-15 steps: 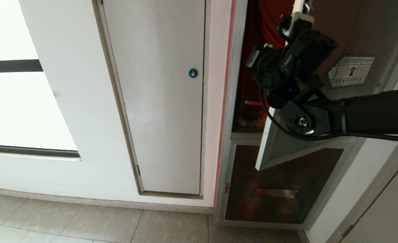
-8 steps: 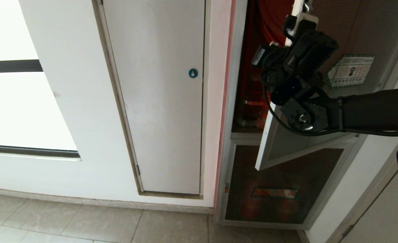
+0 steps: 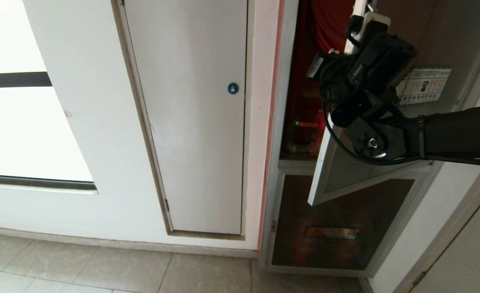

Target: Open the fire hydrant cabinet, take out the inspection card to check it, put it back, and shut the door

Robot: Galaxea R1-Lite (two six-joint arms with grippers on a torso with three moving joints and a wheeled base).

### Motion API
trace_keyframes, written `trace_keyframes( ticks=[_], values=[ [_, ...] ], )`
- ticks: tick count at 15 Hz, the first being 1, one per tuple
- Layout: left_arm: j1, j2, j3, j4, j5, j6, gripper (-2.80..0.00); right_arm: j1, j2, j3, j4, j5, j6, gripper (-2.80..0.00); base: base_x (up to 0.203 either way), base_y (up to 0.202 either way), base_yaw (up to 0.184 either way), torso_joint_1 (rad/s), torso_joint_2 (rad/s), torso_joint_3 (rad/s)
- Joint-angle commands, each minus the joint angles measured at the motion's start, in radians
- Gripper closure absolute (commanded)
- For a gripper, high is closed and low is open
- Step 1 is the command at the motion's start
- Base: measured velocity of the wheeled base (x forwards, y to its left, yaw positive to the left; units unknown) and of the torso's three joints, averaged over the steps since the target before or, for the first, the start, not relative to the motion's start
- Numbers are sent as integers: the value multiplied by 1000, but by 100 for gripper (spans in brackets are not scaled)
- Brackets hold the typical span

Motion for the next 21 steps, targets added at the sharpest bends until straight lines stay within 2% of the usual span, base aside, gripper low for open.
trace_keyframes(
  ticks=[1, 7, 14, 21],
  values=[
    [1, 1, 0, 0, 0, 0, 0, -1, -26, 25, -5, -3, 0, 0, 0, 0, 0, 0, 0, 0],
    [0, 0, 0, 0, 0, 0, 0, -2, -77, 69, -7, -6, 0, 0, 0, 0, 0, 0, 0, 0],
    [0, 1, 0, 0, 0, 0, 0, -4, -173, 182, -7, -20, 1, 0, 0, 0, 0, 0, 0, 0],
    [1, 1, 0, 0, 0, 0, 0, -2, -303, 373, -22, -72, 2, 0, 0, 0, 0, 0, 0, 0]
  ],
)
